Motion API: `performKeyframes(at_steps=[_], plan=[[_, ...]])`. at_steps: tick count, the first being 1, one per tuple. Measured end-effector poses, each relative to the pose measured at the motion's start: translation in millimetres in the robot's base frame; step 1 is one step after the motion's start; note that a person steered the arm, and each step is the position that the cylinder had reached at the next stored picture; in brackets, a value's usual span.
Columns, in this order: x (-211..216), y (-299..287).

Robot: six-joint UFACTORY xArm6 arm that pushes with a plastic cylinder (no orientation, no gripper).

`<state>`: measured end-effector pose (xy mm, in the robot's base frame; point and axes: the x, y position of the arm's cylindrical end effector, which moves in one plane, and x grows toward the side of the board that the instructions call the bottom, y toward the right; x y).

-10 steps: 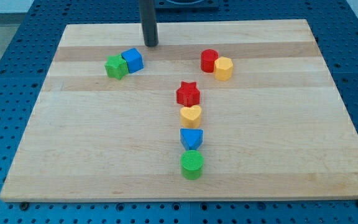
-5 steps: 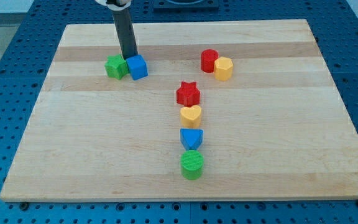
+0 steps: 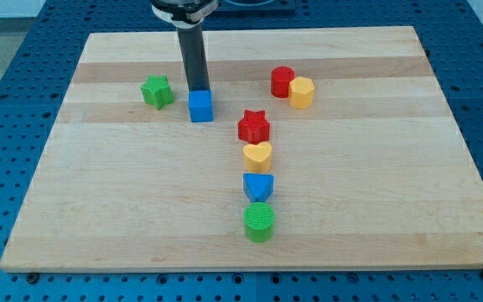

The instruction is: Move the blue cube diagonally to the red star

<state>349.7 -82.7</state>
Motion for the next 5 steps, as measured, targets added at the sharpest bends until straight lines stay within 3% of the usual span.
performKeyframes(at_steps=[5], plan=[[10.4,7.3]])
